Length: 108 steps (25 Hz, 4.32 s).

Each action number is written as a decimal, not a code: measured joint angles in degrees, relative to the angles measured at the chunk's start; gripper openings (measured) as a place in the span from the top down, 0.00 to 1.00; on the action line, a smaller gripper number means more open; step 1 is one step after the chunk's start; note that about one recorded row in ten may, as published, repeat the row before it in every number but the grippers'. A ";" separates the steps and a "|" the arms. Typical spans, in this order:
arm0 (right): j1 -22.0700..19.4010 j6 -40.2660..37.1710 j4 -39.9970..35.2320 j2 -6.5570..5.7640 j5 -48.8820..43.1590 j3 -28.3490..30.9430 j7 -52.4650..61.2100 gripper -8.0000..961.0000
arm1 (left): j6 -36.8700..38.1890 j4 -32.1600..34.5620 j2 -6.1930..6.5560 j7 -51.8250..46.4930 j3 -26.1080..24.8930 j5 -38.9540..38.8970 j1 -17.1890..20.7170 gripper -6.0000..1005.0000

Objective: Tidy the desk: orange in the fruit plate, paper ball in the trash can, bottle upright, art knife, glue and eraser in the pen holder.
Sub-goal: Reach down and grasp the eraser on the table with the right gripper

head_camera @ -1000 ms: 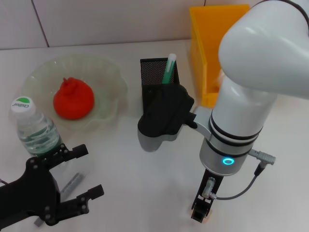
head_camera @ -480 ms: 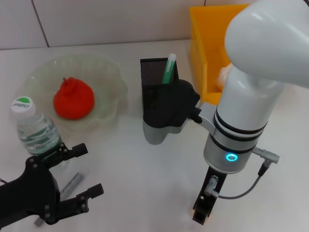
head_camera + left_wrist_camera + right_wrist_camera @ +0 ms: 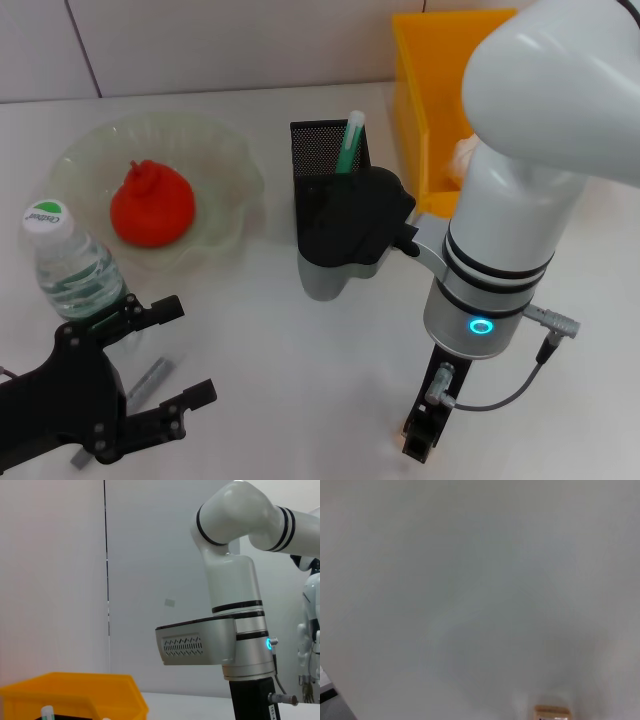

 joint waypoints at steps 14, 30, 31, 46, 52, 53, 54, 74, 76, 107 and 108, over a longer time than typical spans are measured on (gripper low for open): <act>0.56 0.40 0.28 0.00 0.14 -1.56 0.00 0.48 | 0.07 0.05 -0.01 0.10 -0.05 0.00 0.00 0.19; 1.43 0.50 1.51 0.00 0.40 -2.09 -0.01 0.55 | 0.25 0.04 0.05 0.48 -0.09 0.00 0.36 0.19; 1.55 0.50 1.76 0.00 0.41 -2.09 -0.01 0.56 | 0.25 0.04 0.06 0.48 -0.09 0.00 0.36 0.19; 2.49 1.07 2.37 0.00 1.30 -2.98 -0.01 0.57 | 0.24 0.04 0.08 0.51 -0.07 0.08 0.28 0.19; 3.37 1.45 3.28 0.00 1.97 -4.47 -0.01 0.57 | 0.24 0.04 0.08 0.51 -0.07 0.09 0.28 0.19; 3.39 1.46 3.28 0.00 1.97 -4.44 -0.01 0.57 | 0.24 0.04 0.08 0.51 -0.07 0.09 0.29 0.19; 3.40 1.55 3.28 0.00 1.97 -4.34 -0.01 0.57 | 0.24 0.04 0.08 0.51 -0.07 0.09 0.31 0.19; 3.84 1.49 3.71 0.00 1.59 -4.70 -0.09 0.81 | 0.12 0.04 0.08 0.51 -0.09 0.08 0.15 0.19; 3.81 1.49 3.68 0.00 1.58 -4.66 -0.09 0.83 | 0.15 0.04 0.08 0.51 -0.12 0.08 0.16 0.19; 4.25 1.58 0.86 0.00 1.55 -4.69 -0.15 0.55 | 0.27 0.39 0.08 0.45 -0.19 0.08 0.23 0.19; 4.39 1.62 0.94 0.00 1.60 -4.88 -0.13 0.54 | 0.27 0.39 0.08 0.45 -0.19 0.08 0.24 0.19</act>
